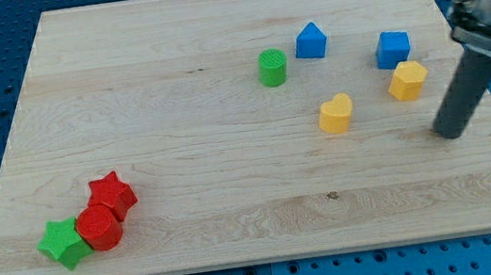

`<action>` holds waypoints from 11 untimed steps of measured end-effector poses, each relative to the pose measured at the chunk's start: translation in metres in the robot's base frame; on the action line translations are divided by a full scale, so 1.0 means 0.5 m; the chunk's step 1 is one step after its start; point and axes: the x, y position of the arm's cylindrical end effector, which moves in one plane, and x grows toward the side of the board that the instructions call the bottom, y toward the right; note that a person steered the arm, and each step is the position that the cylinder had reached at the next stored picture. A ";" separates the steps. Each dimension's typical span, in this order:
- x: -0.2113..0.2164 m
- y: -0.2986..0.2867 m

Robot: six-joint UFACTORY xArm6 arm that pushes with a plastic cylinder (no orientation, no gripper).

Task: Arrange the hexagon slightly to the left

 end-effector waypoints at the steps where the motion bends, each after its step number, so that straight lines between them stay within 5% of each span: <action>1: -0.033 0.096; 3: -0.187 0.114; 11: -0.164 -0.054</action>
